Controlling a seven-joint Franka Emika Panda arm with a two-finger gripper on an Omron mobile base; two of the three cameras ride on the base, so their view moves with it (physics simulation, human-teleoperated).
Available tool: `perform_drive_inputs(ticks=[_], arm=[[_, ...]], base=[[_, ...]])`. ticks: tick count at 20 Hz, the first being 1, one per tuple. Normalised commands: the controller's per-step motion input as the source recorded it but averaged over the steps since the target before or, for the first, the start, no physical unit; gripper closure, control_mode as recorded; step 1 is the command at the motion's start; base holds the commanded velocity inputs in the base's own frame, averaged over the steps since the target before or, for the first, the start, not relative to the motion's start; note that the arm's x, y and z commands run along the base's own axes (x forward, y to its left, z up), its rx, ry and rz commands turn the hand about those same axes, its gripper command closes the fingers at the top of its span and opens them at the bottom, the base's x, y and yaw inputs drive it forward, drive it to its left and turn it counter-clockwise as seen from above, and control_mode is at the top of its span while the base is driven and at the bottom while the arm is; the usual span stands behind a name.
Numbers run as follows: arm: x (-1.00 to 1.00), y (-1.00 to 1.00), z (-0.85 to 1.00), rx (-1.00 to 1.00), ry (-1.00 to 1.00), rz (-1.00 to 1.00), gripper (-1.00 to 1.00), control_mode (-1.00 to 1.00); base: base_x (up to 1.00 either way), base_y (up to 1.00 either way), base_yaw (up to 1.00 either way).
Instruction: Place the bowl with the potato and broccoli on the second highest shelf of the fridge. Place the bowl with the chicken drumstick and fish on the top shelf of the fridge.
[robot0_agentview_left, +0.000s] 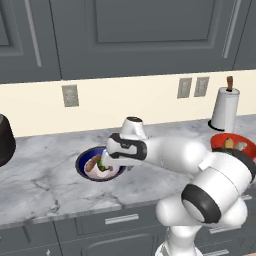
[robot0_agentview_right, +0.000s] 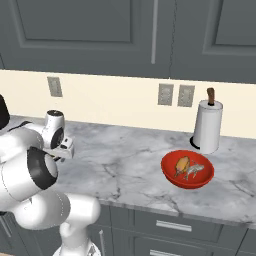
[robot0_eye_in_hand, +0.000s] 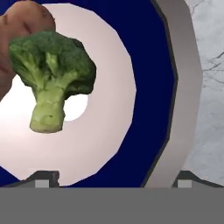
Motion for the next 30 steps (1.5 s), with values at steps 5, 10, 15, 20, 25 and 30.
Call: perform_drive_inputs(ticks=[5,10,15,20,25,30], arm=[[0.02,0.01,-0.50,0.01,-0.03,-0.03,-1.00,-1.00],[0.01,0.00,-0.24,0.04,-0.07,-0.04,1.00,-1.00],[0.00,0.00,0.00,0.00,0.00,0.00,1.00,-1.00],[-0.11,-0.01,0.05,0.00,-0.02,-0.02,1.00,-1.00],[-0.35,-0.26,0.48,0.04,-0.07,-0.15,1.00,-1.00],[-0.46,-0.43,0.80,0.08,-0.13,-0.22,1.00,-1.00]], base=[[0.00,0.00,0.00],[0.00,0.00,0.00],[0.00,0.00,0.00],[0.00,0.00,0.00],[0.00,0.00,0.00],[0.00,0.00,0.00]])
